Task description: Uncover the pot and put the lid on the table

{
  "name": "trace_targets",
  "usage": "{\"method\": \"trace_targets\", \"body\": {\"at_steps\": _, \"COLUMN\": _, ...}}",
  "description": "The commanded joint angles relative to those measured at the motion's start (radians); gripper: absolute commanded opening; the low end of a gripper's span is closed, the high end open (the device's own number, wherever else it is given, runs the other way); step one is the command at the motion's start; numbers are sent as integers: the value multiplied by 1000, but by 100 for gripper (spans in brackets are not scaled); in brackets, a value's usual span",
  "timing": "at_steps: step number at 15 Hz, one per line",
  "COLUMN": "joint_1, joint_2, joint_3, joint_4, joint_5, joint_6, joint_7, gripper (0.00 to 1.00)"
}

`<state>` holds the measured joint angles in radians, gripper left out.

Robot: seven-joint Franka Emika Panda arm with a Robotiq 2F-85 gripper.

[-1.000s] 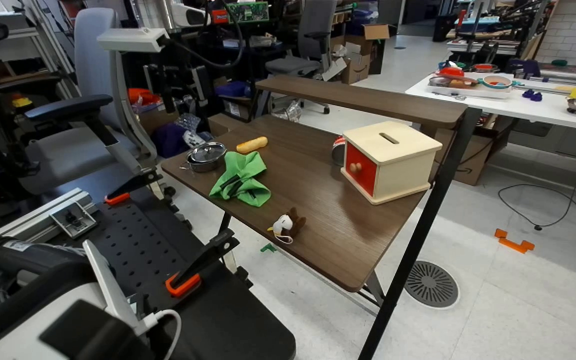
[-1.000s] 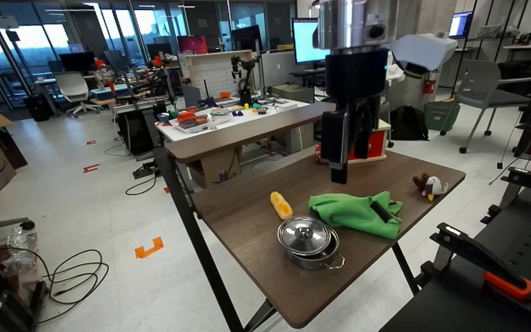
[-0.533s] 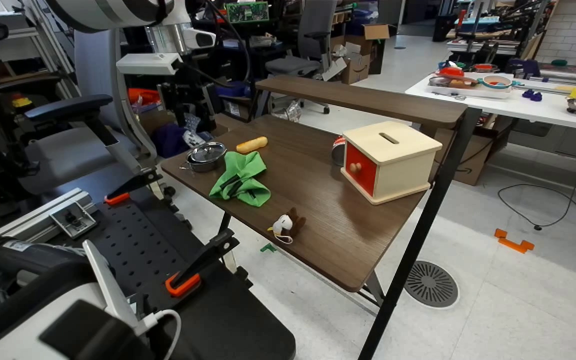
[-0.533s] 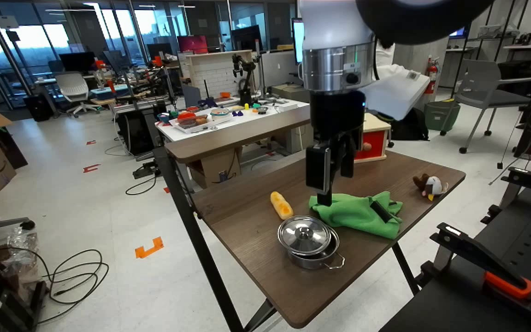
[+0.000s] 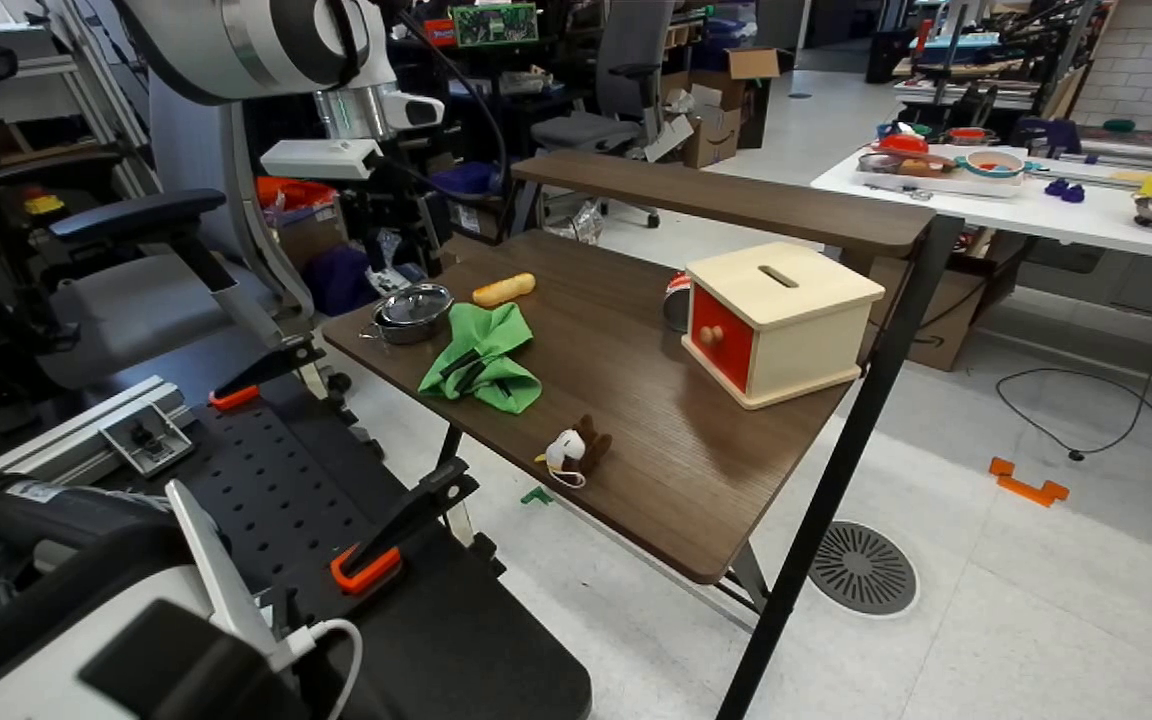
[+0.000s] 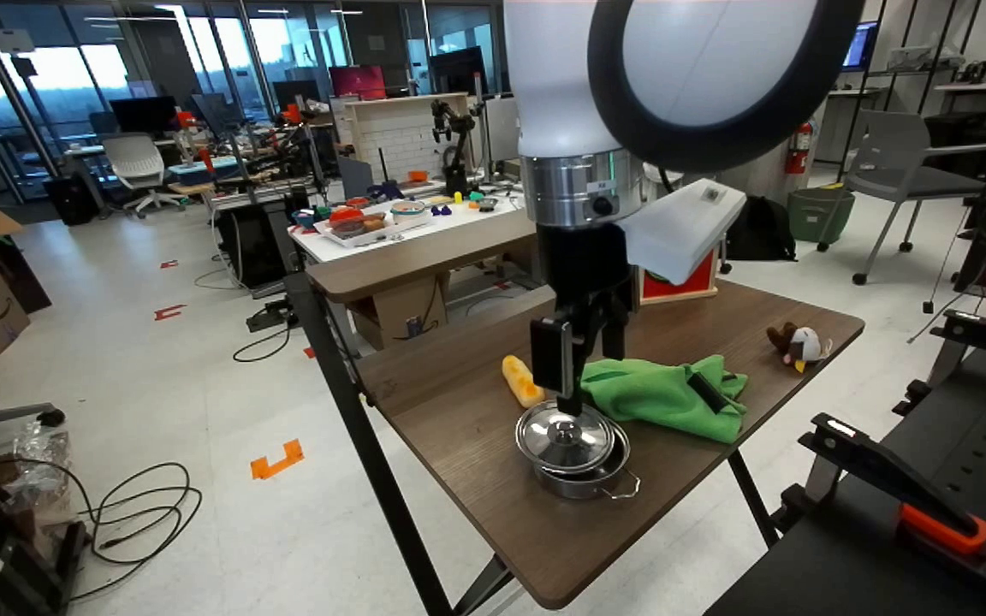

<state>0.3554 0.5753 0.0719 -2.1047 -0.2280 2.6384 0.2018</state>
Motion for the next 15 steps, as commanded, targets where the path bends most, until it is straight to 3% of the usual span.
{"method": "trace_targets", "body": {"at_steps": 1, "joint_1": 38, "joint_2": 52, "joint_3": -22, "joint_4": 54, "joint_5": -21, "joint_6": 7, "joint_7": 20, "gripper": 100}}
{"method": "trace_targets", "body": {"at_steps": 8, "joint_1": 69, "joint_2": 113, "joint_3": -38, "joint_4": 115, "joint_5": -19, "joint_6": -2, "joint_7": 21, "gripper": 98}}
{"method": "trace_targets", "body": {"at_steps": 10, "joint_1": 70, "joint_2": 127, "joint_3": -38, "joint_4": 130, "joint_5": -18, "joint_6": -6, "joint_7": 14, "gripper": 93}}
{"method": "trace_targets", "body": {"at_steps": 11, "joint_1": 71, "joint_2": 133, "joint_3": -37, "joint_4": 136, "joint_5": -17, "joint_6": -7, "joint_7": 12, "gripper": 76}}
{"method": "trace_targets", "body": {"at_steps": 15, "joint_1": 72, "joint_2": 148, "joint_3": -36, "joint_4": 155, "joint_5": -15, "joint_6": -12, "joint_7": 7, "gripper": 45}}
